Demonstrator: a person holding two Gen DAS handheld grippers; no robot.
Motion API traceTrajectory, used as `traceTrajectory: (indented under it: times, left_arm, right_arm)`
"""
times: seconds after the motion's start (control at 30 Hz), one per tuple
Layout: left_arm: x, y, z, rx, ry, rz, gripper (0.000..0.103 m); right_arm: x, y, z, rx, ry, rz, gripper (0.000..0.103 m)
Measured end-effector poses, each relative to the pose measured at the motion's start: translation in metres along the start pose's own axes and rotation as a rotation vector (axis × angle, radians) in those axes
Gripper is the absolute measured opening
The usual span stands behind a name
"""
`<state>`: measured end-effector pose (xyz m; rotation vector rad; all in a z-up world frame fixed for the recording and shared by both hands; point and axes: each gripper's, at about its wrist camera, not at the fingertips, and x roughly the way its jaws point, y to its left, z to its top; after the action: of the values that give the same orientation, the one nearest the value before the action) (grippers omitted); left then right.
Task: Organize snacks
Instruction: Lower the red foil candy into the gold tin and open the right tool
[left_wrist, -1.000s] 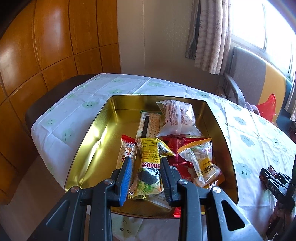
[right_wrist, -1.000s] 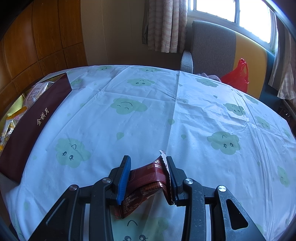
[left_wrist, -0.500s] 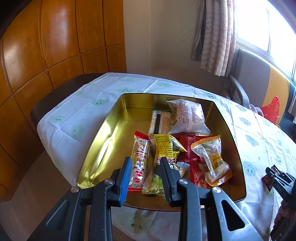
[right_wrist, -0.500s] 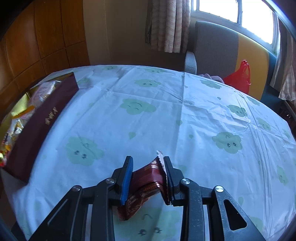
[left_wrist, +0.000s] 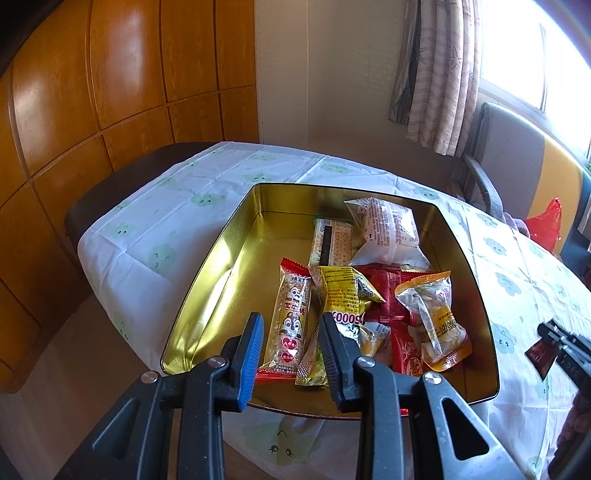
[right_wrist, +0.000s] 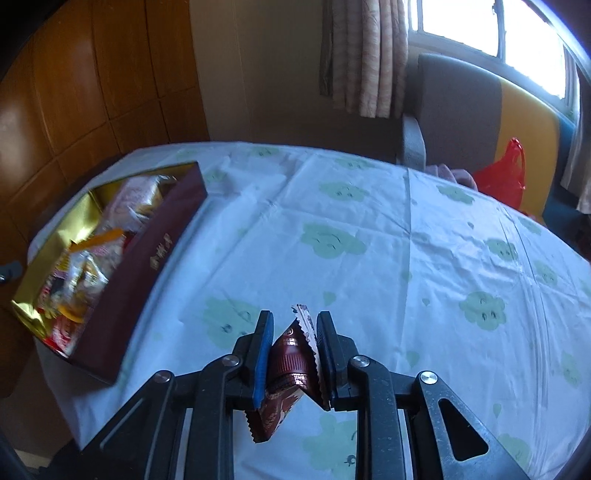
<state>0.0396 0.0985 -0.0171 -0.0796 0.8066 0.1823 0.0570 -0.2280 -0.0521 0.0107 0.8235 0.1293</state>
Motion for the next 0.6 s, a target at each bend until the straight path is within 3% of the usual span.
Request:
traceTrajectory:
  times: [0.23, 0.6]
  left_arm:
    - [0.001, 0.003, -0.001, -0.007, 0.002, 0.003, 0.031]
    - [0.001, 0.011, -0.002, -0.023, 0.000, 0.014, 0.031]
  right_arm:
    - [-0.023, 0.032, 0.020, 0.002, -0.052, 0.149, 0.024]
    - [-0.025, 0.129, 0.042, -0.150, -0.048, 0.386, 0.024]
